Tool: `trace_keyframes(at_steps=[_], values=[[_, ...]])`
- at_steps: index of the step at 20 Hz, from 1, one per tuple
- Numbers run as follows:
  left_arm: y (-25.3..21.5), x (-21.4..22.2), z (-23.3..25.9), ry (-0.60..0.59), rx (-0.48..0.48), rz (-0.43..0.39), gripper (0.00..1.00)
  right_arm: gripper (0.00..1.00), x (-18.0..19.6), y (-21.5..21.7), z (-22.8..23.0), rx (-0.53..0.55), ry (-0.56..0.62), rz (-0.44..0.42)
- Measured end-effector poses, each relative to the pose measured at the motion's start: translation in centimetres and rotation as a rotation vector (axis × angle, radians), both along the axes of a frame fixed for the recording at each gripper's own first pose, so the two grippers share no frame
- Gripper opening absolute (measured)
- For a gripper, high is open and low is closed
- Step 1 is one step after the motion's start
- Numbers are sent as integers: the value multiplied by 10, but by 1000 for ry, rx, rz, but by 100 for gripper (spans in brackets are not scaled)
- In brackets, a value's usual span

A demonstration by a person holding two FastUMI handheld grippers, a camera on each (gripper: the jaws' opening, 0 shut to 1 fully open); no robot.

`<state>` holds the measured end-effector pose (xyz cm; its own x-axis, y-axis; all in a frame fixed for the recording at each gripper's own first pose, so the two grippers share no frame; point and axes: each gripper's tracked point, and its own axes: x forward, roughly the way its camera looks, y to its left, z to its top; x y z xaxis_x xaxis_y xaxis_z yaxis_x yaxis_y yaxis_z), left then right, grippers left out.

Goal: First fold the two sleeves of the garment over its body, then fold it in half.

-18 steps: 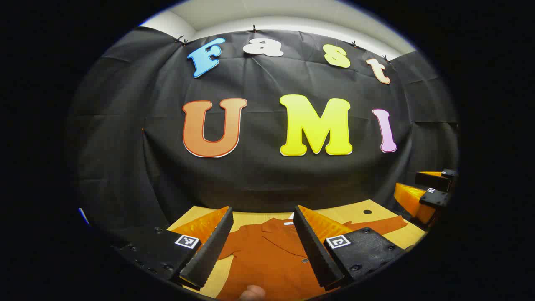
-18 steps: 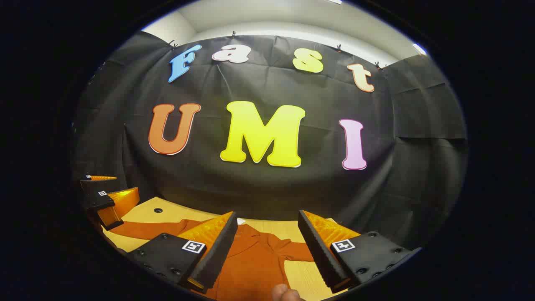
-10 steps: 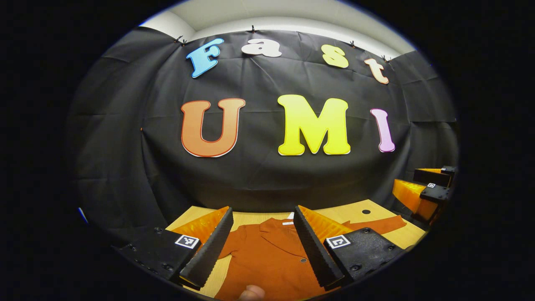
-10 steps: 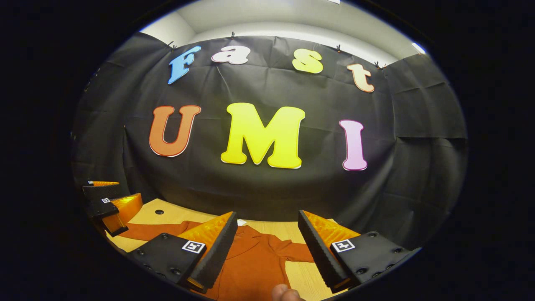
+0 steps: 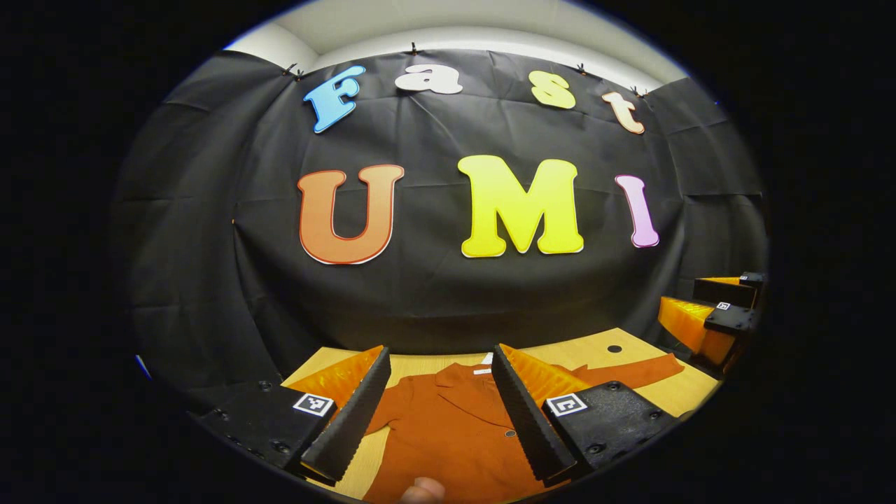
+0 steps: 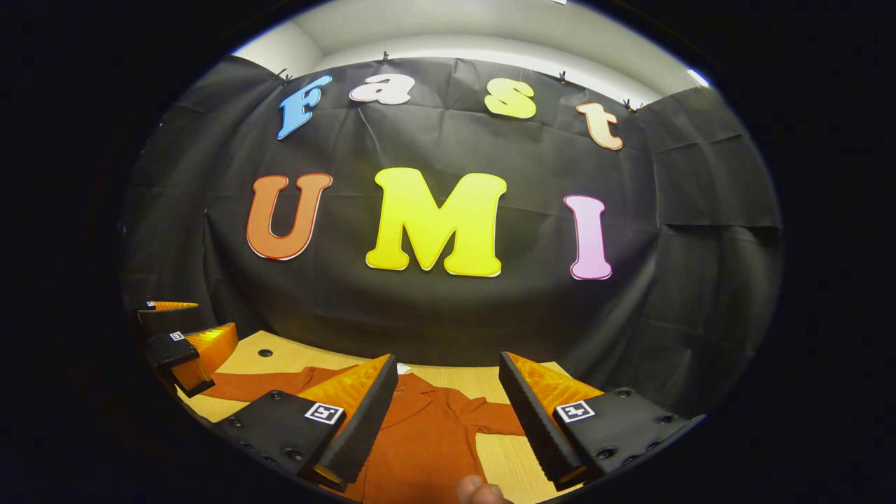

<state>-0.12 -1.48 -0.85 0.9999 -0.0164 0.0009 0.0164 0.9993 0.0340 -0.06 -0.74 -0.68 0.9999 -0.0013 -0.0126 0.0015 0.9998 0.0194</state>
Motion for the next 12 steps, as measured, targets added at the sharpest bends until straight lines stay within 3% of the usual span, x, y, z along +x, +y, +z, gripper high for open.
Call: trace_keyframes(at_steps=[12], values=[[-10, -2, -3, 4, 11, -18, 94, 94, -6, 7, 8, -2, -24, 14]])
